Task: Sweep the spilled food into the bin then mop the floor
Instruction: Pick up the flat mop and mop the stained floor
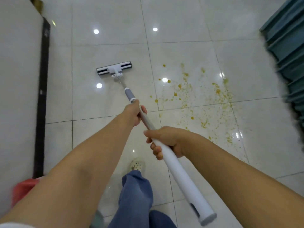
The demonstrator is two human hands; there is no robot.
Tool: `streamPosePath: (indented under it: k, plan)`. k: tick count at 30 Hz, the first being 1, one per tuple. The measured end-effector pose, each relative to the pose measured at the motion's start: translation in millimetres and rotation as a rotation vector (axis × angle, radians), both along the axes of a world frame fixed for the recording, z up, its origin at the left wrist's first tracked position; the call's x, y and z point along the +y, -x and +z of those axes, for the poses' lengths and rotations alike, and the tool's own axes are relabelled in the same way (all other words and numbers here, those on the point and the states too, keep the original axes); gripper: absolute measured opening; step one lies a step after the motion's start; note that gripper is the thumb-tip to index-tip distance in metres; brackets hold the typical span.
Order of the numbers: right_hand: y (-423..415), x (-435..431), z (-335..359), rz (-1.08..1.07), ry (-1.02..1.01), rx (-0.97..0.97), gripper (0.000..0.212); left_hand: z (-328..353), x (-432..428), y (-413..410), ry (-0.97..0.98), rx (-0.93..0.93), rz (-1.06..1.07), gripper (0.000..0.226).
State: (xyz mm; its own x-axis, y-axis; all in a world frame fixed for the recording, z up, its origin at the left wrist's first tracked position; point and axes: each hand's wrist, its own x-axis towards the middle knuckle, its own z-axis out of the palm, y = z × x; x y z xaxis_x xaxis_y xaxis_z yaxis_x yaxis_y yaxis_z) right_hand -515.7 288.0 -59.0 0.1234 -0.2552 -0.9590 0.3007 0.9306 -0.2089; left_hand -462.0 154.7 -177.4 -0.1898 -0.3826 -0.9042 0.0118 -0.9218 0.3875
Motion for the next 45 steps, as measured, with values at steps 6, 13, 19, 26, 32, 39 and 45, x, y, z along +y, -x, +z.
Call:
streamPosePath:
  k: [6,13,19,26,32,39,45]
  plan:
    - [12,-116,-32,-0.059,0.046,-0.043,0.033,-18,-120,15,0.029,-0.062,0.007,0.025]
    - [20,-114,-62,-0.247,0.035,-0.202,0.020,-35,-119,23,0.006,-0.021,-0.024,0.024]
    - [28,-30,-56,-0.304,0.016,-0.137,0.021,-32,-37,33,-0.042,-0.022,-0.002,0.033]
    - [18,129,-29,-0.300,-0.029,-0.102,0.021,-10,123,25,-0.060,-0.009,-0.065,0.033]
    - [-5,295,-11,-0.331,-0.072,-0.070,0.021,9,288,7,-0.071,-0.037,-0.174,0.043]
    - [-27,472,35,-0.342,-0.119,-0.028,0.022,53,466,-12,-0.176,0.000,-0.255,0.033]
    - [-34,560,81,-0.321,-0.191,-0.006,0.019,89,555,-20,-0.268,0.006,-0.330,0.025]
